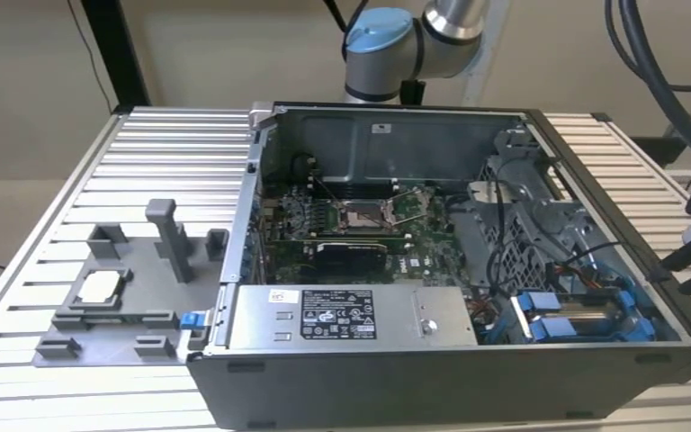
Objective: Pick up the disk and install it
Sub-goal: 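Insert the first disk wire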
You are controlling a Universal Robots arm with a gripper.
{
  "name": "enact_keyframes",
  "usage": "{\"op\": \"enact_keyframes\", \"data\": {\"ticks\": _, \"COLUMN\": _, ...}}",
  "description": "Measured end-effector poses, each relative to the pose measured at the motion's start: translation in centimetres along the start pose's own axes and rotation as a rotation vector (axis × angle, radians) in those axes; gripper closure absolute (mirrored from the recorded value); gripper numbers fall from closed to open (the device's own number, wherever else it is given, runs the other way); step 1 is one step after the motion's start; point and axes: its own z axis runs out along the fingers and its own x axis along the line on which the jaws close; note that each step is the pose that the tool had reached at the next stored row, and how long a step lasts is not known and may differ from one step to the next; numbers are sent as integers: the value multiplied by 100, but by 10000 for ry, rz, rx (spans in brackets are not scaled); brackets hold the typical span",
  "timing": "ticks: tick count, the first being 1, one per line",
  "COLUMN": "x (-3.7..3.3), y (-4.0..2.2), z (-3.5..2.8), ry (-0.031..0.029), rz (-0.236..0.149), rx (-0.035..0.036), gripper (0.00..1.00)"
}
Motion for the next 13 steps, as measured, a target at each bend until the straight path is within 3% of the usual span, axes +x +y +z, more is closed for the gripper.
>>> {"op": "enact_keyframes", "data": {"ticks": 4, "x": 1, "y": -59, "z": -7, "ry": -602, "rz": -154, "rx": -5, "gripper": 0}}
{"op": "enact_keyframes", "data": {"ticks": 5, "x": 2, "y": -63, "z": 0, "ry": -693, "rz": -131, "rx": -2, "gripper": 0}}
{"op": "enact_keyframes", "data": {"ticks": 7, "x": 4, "y": -73, "z": 24, "ry": -810, "rz": 1, "rx": 11, "gripper": 0}}
{"op": "enact_keyframes", "data": {"ticks": 13, "x": 10, "y": -100, "z": 110, "ry": -1083, "rz": 639, "rx": 74, "gripper": 0}}
